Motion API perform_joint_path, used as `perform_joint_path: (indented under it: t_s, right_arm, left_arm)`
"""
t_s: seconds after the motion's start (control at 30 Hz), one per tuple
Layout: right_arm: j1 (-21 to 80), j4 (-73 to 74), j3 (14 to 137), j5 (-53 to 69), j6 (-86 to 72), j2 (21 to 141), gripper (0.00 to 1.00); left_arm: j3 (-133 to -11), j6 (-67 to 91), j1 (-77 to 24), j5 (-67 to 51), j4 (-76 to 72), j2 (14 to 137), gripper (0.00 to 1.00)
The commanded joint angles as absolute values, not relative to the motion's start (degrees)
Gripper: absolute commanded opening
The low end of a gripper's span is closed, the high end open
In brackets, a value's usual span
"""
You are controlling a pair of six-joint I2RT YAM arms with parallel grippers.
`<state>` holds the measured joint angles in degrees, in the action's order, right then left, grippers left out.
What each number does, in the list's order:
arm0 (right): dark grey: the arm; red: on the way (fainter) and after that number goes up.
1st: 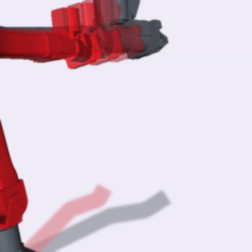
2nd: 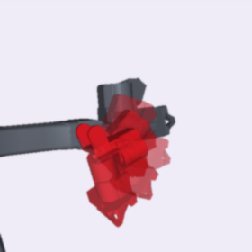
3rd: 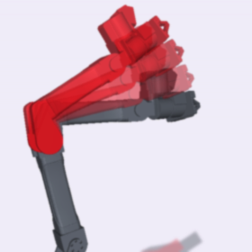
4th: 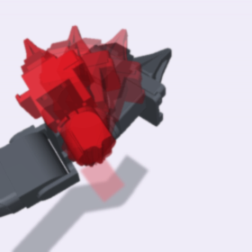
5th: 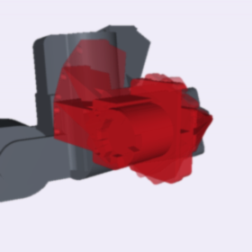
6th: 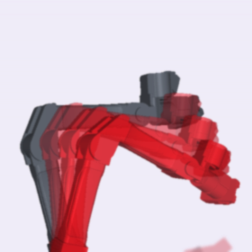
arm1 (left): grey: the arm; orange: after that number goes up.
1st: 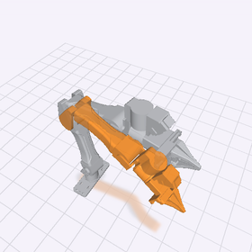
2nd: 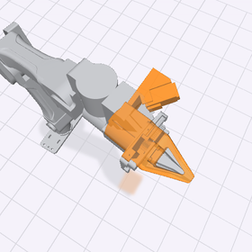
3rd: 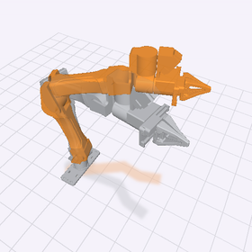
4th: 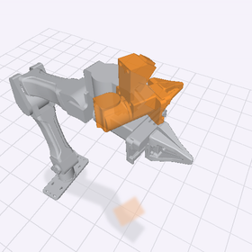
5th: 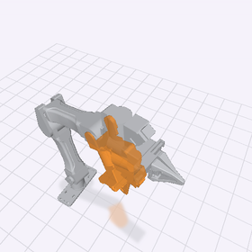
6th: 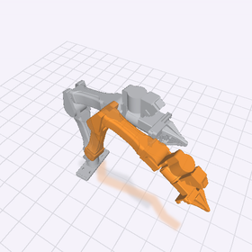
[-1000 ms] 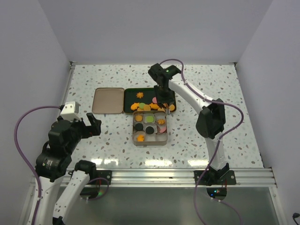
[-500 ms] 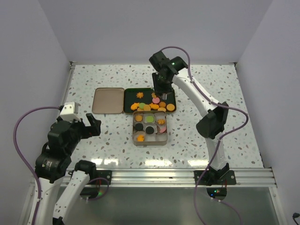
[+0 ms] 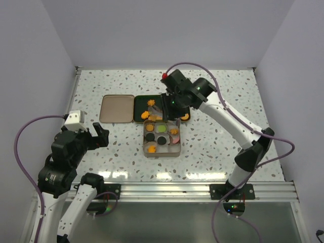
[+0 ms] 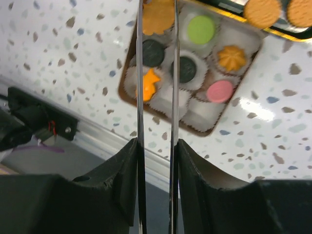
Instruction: Pack the cookies
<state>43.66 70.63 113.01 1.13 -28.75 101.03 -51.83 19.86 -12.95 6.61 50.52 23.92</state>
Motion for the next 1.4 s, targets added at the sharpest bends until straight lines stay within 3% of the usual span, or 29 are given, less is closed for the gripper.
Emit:
perform_joint_path:
  t_s: [0.0,0.17,0.63,0.93,1.37]
  right_arm:
    - [48.68,64.26,105.93,4.22,-32.59,94.85,0.37]
    - [52.29,58.19,94.58,4.83,-36.29,90.97,0.37]
    - [57.13,55.37,88.33,3.34,-37.35,90.88,0.36]
    - [57.22,55.81,85.61,2.55,-36.91,88.24,0.46]
    - [57.04,62.48,98.15,-2.98,-34.37,88.85,0.49]
  left_arm:
    - [-51.86,18.37,-13.36,6.06,47.81,23.99,0.99]
    - [-51.94,18.46,-13.36,6.06,47.81,24.08,0.99]
    - [-51.94,18.63,-13.36,6.59,48.08,24.17,0.99]
    - [-51.94,18.72,-13.36,6.59,48.08,24.26,0.99]
    - [-51.86,18.72,-13.36,6.77,48.08,24.52,0.99]
